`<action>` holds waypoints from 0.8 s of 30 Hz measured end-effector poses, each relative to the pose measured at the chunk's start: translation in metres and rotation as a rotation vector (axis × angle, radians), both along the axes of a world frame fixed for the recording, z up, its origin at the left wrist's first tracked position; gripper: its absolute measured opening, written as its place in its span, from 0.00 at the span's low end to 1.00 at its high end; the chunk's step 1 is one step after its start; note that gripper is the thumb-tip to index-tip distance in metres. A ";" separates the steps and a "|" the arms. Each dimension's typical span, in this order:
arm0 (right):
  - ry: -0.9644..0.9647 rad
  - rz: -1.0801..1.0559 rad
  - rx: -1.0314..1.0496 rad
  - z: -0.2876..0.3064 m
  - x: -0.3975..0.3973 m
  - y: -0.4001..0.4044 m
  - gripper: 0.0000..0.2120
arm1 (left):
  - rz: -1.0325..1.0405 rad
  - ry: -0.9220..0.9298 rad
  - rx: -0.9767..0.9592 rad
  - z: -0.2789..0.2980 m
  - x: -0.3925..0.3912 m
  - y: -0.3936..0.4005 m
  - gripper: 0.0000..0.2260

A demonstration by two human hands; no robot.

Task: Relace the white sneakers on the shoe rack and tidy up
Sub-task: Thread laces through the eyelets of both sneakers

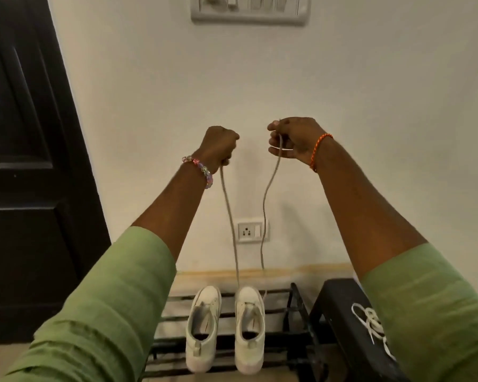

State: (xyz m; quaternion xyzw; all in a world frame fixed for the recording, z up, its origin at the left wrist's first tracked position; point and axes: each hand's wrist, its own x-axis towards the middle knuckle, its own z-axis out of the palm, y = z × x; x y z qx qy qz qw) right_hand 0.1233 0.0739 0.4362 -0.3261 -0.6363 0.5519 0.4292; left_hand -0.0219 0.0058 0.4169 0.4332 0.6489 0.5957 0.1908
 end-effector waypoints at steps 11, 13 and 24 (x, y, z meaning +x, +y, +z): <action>-0.491 -0.082 -0.104 -0.246 0.003 0.037 0.10 | -0.122 0.399 -0.721 -0.250 -0.067 0.013 0.09; -0.512 -0.048 -0.151 -0.287 -0.003 0.040 0.09 | -0.163 0.373 -0.756 -0.294 -0.064 0.021 0.09; -0.561 -0.032 -0.234 -0.422 -0.045 0.052 0.04 | -0.240 0.341 -0.808 -0.418 -0.039 0.050 0.13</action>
